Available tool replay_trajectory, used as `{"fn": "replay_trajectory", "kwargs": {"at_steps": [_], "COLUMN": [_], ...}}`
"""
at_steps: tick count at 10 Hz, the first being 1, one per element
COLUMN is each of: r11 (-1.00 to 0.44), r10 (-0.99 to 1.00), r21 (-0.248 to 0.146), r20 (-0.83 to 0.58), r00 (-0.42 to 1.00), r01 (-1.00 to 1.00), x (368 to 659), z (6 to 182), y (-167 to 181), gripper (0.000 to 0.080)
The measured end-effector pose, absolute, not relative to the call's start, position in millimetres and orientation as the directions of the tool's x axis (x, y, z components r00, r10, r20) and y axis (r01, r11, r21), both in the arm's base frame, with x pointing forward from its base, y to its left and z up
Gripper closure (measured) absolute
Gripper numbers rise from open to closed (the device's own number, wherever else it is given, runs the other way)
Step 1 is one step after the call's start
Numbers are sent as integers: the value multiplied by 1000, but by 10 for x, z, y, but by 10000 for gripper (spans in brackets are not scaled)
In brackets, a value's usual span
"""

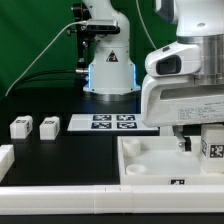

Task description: Assemble one leg

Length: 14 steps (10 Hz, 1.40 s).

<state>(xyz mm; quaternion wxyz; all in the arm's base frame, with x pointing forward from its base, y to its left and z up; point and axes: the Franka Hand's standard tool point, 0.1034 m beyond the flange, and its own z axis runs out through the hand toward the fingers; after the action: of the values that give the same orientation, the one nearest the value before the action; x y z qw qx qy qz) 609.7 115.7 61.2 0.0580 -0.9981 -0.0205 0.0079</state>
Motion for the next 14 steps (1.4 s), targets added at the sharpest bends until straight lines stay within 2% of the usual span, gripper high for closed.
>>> {"fn": "replay_trajectory", "kwargs": {"at_steps": [1, 2, 3, 4, 5, 9, 11, 14], "r11": [-992, -992, -993, -993, -993, -993, -956, -779], "r10": [41, 39, 39, 39, 39, -9, -265, -614], "r21": [-117, -117, -116, -116, -116, -115, -115, -87], "r20": [-14, -15, -15, -15, -15, -21, -53, -95], "r00": [999, 999, 999, 999, 999, 1000, 963, 783], "r01": [40, 37, 37, 37, 37, -11, -270, -621], "x": [6098, 6098, 6098, 6098, 6098, 6097, 6095, 6093], "z": [607, 599, 598, 597, 597, 596, 592, 593], "y": [1146, 1123, 1122, 1121, 1121, 1122, 1132, 1143], "gripper": [150, 240, 384, 384, 519, 514, 514, 512]}}
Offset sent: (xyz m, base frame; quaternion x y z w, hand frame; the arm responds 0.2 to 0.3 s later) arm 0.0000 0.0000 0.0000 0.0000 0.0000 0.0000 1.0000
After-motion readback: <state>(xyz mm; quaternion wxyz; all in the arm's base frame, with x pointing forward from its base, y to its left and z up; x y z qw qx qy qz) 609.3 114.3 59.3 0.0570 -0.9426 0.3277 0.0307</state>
